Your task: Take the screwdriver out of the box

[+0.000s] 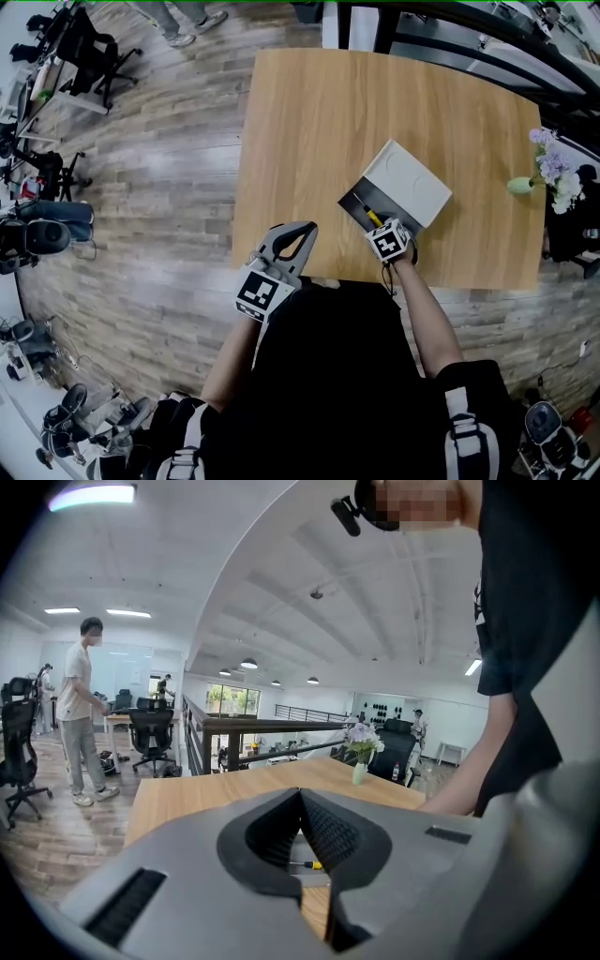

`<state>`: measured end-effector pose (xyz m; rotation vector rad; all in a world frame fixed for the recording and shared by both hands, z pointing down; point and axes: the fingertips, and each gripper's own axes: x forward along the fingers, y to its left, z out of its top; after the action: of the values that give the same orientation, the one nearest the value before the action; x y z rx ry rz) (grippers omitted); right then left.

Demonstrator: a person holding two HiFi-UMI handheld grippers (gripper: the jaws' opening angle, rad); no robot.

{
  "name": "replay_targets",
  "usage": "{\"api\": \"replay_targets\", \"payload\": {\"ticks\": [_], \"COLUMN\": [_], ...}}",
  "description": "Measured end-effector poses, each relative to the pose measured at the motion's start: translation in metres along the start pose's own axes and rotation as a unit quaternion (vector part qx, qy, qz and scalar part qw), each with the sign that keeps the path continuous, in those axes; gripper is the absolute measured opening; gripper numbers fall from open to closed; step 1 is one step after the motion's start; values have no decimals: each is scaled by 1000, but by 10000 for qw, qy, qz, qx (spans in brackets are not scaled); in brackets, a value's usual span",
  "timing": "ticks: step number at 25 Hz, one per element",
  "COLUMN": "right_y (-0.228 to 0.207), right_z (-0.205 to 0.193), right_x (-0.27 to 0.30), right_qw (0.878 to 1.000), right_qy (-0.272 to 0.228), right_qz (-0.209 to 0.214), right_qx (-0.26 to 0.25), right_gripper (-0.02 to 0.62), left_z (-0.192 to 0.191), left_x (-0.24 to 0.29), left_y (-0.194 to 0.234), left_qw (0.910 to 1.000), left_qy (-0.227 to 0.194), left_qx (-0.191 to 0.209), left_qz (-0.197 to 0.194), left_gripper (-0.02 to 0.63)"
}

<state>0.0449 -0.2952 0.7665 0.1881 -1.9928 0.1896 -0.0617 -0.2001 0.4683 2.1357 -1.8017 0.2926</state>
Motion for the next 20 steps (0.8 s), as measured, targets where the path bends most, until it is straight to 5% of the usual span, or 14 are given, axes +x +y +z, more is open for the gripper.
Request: {"api": "replay_targets", "payload": {"ticks": [20], "right_y": [7], "right_z": [-5], "right_x": [-43], "right_qw": [9961], "right_qy": [-467], "right_qz": [-690], "right_qx": [303], "right_gripper": [92], "left_z": [6], "left_x": [-10], "left_y": [-12], "left_qw": [9973], "left_qy": [-176], "left_qx": [275], "left_qz": [-664], "left_gripper": [21]}}
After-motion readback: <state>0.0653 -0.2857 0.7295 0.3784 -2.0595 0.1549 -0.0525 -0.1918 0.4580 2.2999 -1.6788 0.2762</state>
